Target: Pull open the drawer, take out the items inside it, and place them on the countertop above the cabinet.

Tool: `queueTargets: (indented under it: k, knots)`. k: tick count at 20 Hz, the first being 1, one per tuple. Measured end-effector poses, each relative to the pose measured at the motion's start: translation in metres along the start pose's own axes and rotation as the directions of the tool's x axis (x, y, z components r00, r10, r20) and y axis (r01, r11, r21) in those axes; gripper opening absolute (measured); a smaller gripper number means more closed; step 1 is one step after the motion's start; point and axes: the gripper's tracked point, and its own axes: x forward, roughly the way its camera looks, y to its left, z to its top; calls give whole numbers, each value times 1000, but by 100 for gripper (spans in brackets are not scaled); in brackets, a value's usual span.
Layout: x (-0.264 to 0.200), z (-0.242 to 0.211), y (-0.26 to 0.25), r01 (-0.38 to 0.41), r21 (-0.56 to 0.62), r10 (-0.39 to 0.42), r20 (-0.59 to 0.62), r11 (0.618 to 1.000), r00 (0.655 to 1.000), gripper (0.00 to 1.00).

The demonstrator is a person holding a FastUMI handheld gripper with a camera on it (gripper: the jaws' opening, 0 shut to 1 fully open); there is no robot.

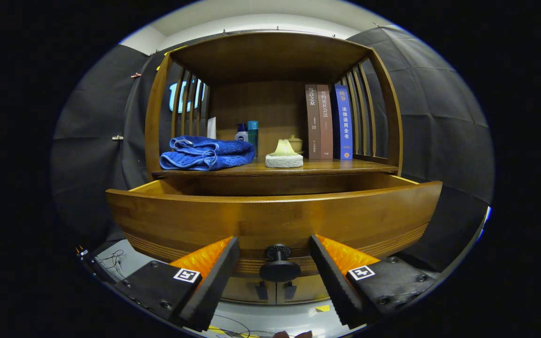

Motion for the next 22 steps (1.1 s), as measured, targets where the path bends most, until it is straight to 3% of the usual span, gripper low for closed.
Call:
queueTargets:
  k: [13,22]
  knots:
    - [96,12,3,7,-40,-8,-22,999,1000,99]
    - [105,12,3,20,-52,-21,-15,998,1000,99]
